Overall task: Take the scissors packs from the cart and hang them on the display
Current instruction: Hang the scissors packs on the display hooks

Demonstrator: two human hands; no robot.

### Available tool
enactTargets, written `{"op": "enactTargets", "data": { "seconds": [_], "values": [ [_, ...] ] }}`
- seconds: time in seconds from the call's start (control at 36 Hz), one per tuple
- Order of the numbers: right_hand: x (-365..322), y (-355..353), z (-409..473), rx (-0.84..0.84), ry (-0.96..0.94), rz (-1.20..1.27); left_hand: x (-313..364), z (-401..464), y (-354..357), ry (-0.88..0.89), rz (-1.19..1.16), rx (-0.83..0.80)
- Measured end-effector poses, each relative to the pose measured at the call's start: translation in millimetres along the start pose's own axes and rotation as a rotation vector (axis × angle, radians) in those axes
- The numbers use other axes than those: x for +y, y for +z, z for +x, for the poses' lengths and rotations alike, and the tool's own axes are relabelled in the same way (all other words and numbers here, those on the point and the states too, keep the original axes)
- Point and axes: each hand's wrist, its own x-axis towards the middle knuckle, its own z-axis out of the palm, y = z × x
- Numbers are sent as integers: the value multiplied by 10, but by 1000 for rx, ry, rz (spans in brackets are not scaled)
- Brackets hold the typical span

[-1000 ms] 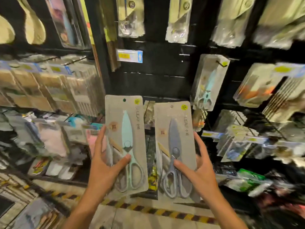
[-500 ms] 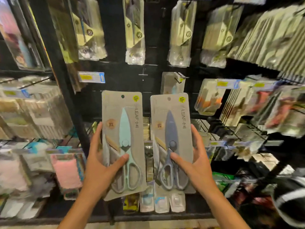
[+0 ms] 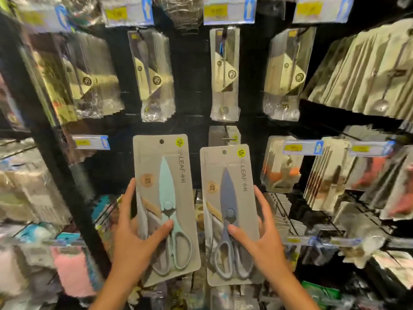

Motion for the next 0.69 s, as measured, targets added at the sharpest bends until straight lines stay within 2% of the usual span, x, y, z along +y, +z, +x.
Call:
{"op": "enactTargets", "data": {
  "seconds": [0.17, 0.42, 0.69],
  "values": [
    [219, -93, 163, -36, 46, 27, -59, 187, 244, -6, 13, -3],
    [425, 31, 335, 70, 65, 22, -291, 436, 233, -5, 14, -87],
    [452, 64, 528, 100, 47, -1, -362, 634, 239, 13, 20, -107]
  ]
}}
